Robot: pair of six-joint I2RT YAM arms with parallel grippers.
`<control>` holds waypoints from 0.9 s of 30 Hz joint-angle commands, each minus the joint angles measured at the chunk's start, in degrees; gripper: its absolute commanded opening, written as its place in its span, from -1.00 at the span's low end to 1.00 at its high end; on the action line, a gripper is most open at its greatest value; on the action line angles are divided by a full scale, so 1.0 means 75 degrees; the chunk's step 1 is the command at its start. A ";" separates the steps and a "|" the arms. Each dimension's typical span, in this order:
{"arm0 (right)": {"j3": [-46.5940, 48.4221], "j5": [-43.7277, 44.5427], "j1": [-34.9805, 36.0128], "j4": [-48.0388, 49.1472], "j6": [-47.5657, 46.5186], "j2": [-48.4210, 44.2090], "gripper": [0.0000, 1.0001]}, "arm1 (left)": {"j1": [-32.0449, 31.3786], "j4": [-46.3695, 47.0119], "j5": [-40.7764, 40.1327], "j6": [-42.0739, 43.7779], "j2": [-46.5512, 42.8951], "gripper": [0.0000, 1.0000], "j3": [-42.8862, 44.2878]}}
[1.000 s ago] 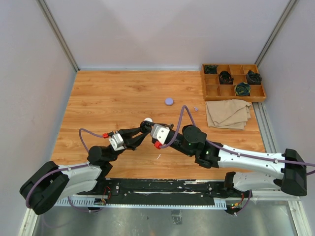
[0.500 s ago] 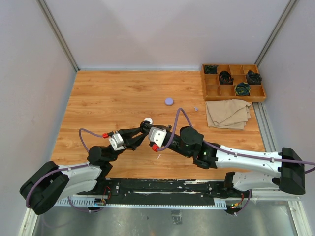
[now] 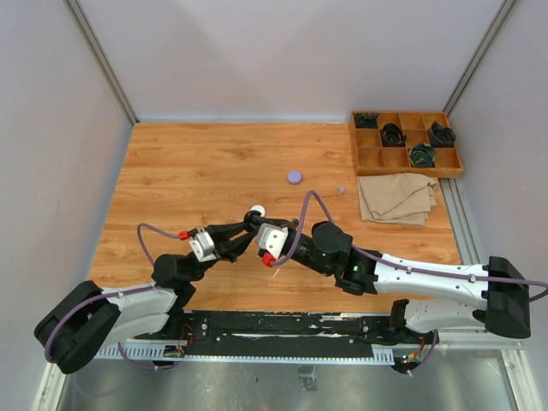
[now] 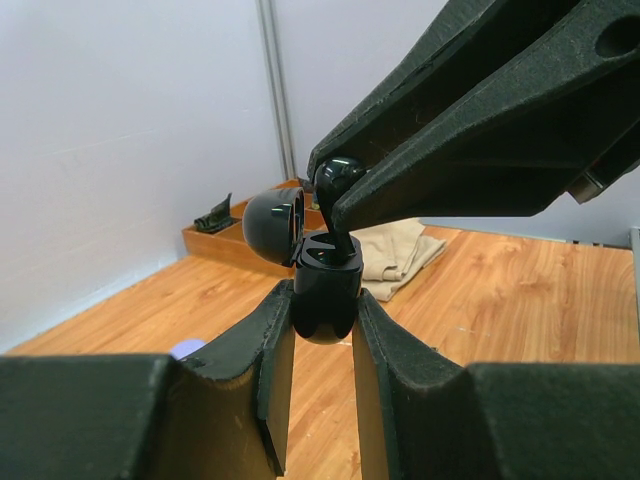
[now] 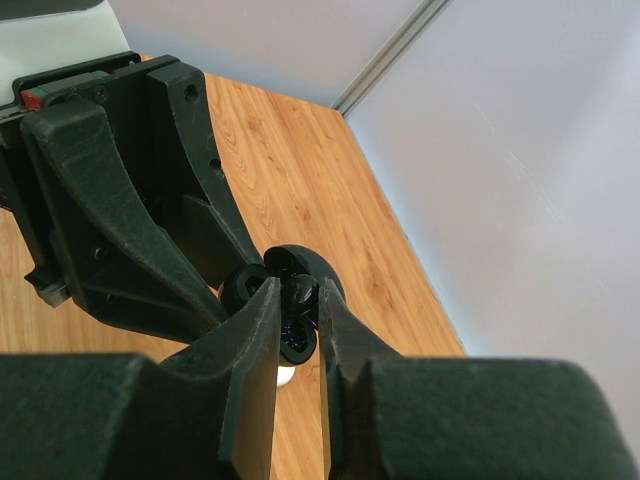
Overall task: Insert the wireless bluetooth earbuds into the charging case
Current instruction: Place the earbud in the charging case.
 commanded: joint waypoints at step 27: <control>-0.0324 0.0489 0.0459 0.0071 -0.0578 0.0061 -0.71 | 0.0027 0.0366 -0.0334 -0.0150 -0.0136 -0.99 -0.0701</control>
